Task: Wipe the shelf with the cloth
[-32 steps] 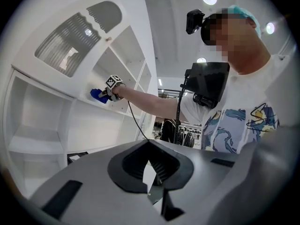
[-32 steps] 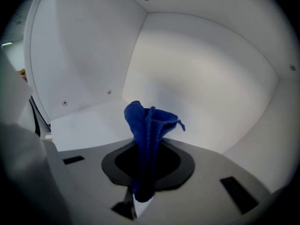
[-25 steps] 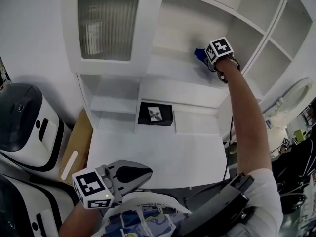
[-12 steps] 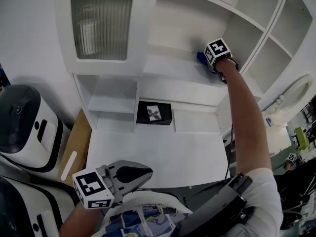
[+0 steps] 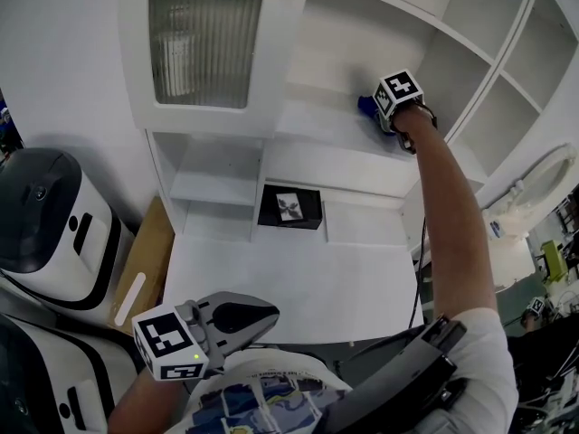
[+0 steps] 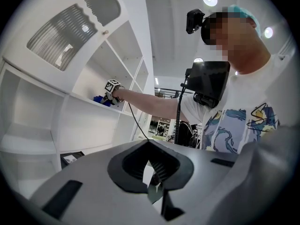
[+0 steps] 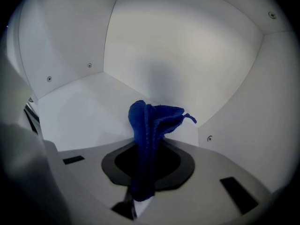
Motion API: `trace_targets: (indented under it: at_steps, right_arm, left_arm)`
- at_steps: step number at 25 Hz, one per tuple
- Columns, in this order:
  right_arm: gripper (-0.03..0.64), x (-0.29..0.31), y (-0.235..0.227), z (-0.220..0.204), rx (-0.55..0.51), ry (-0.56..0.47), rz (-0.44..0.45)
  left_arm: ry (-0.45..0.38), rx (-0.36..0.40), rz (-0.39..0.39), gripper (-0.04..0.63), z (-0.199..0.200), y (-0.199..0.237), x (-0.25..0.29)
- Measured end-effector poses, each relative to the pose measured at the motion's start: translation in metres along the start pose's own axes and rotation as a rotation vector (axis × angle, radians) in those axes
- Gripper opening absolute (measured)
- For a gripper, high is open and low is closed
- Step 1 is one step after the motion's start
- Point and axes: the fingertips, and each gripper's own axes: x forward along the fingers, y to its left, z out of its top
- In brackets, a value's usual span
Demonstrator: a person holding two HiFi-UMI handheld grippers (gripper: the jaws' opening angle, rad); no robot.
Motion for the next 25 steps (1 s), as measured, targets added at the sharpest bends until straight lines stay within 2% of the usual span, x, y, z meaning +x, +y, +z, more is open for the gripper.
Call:
trace_targets:
  at_steps: [5,25]
  right_arm:
    - [0.069,-0.004,0.03,0.016,-0.003,-0.028,0.066]
    - [0.069,-0.014,0.132,0.067,-0.09,-0.069,0.162]
  left_arm:
    - [-0.008,0.002,0.011,0.003,0.0,-0.002,-0.01]
    - [-0.027,0.013,0.058,0.003,-0.004,-0.011,-0.049]
